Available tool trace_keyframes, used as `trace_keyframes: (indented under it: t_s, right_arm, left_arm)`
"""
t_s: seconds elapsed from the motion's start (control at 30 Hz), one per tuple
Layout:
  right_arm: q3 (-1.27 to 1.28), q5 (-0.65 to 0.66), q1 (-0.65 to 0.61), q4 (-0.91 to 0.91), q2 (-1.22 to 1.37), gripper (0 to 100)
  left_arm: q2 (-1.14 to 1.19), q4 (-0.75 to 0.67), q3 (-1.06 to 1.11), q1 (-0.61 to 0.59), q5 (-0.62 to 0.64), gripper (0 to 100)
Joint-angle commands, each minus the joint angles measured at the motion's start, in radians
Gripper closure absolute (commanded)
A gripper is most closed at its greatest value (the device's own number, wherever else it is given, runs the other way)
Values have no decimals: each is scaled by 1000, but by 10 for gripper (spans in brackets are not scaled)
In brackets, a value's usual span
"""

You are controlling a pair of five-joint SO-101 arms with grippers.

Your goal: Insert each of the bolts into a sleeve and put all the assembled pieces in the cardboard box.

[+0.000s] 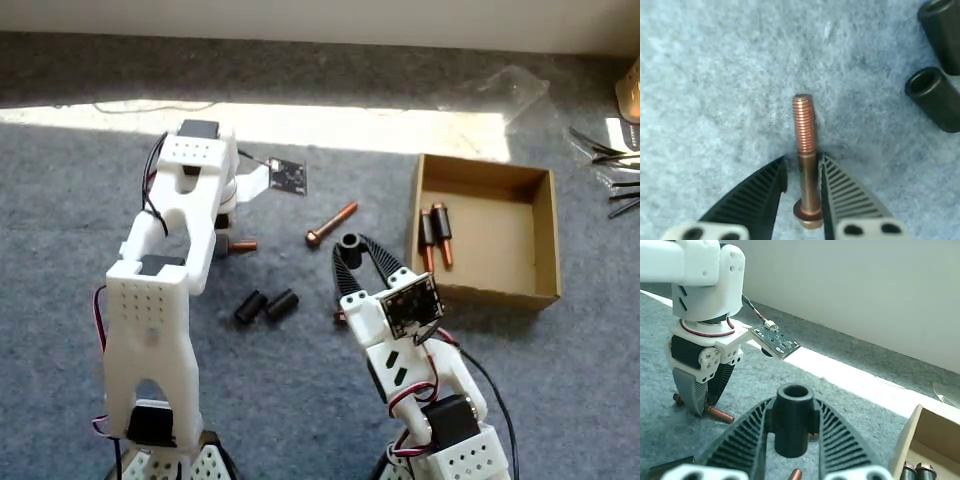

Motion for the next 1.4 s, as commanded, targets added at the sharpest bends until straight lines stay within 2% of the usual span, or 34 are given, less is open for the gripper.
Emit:
trace_keyframes:
  t_s: [0.0,0.2,0.5,0.63,0.9,1.1,1.37]
  right_arm:
    - [145,14,-5,4,-13,993]
    - [145,15,-5,4,-13,993]
    - [145,17,-5,4,-13,993]
    - [145,17,-5,4,-13,993]
    - [145,17,-5,4,-13,993]
    - [145,18,-5,4,-13,993]
    - [145,18,-5,4,-13,993]
  left_arm:
    - [-18,0,-94,19,-245,896]
    - [-18,98,-166,19,-245,896]
    - [-19,132,-280,19,-230,896]
    - [-19,132,-389,19,-86,896]
    - [-19,133,-567,25,293,896]
    - [-19,158,-618,25,552,896]
    - [-21,160,-610,25,838,896]
